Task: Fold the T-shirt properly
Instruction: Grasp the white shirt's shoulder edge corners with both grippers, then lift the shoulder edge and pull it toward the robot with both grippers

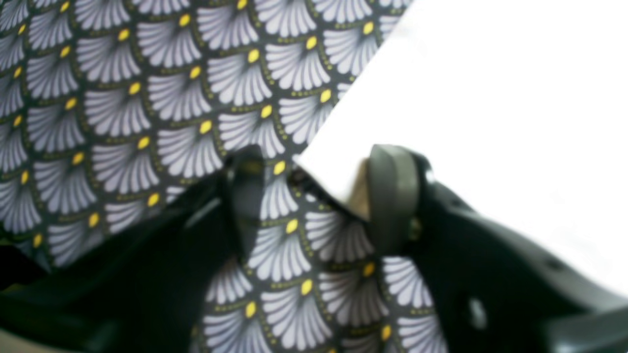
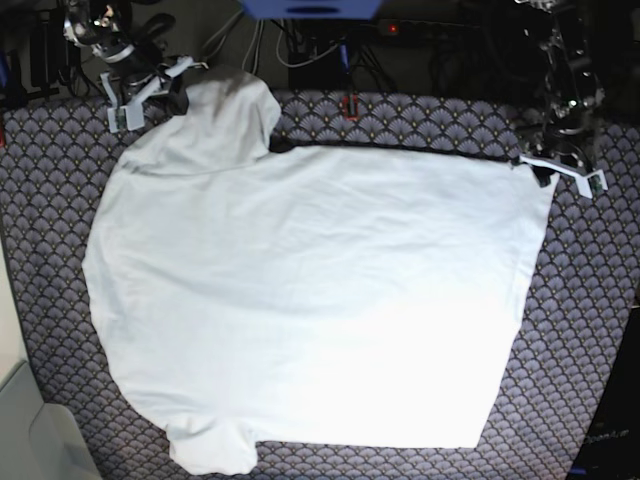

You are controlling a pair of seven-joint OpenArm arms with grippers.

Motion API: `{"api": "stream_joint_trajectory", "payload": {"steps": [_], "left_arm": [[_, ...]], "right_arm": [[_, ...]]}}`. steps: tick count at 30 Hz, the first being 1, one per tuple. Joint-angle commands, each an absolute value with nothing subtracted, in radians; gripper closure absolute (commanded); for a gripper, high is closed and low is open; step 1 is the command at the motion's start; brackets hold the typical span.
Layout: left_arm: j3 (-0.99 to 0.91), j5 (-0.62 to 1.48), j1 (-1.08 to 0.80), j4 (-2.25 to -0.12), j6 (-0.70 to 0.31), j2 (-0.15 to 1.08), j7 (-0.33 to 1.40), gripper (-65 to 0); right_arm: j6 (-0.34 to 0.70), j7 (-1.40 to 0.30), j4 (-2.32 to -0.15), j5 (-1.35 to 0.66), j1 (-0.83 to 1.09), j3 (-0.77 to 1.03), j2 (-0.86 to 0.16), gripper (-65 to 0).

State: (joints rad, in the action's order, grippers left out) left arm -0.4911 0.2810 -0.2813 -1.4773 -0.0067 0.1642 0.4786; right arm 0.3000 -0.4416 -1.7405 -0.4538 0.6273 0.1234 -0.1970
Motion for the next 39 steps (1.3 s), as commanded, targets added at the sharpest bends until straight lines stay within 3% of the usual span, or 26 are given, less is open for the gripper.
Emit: {"api": "stream_joint_trajectory", "payload": {"steps": [1,5,8,10,19,25,32,39], "left_arm": [[-0.493,0.277,-0.274,-1.491,-0.005,0.170,0.467,-23.4],[-0.493,0.277,-0.274,-1.491,-0.005,0.166,0.475,0.0],[-0.493,0.277,-0.274,-1.491,-0.005,0.166,0.475,-2.6],[-0.493,0.277,-0.278,-1.501,-0.005,0.166,0.476,-0.1],[-0.493,0.274,-0.412,-1.698,-0.005,0.219,0.481,-0.7],[-0.501,0.274,-0.490,-1.801,-0.005,0.242,0.602,-0.7],[-0.493,0.274,-0.542,-1.827,-0.007,0.249,0.674,-0.7],[-0.404,0.275,-0.541,-1.828,-0.007,0.351,0.674,-0.7]], "right_arm": [[0.303,-0.443,-1.750,-0.452,0.636,0.128,-0.205,0.0],[0.303,-0.443,-1.750,-0.452,0.636,0.128,-0.205,0.0],[0.303,-0.443,-1.750,-0.452,0.636,0.128,-0.205,0.0],[0.303,-0.443,-1.756,-0.452,0.638,0.128,-0.206,0.0],[0.303,-0.443,-1.939,-0.452,0.716,0.153,-0.259,0.0],[0.305,-0.437,-1.989,-0.452,0.748,0.217,-0.259,0.0],[0.305,-0.433,-1.992,-0.452,0.757,0.242,-0.260,0.0],[0.305,-0.432,-1.997,-0.452,0.714,0.240,-0.280,0.0]]}}
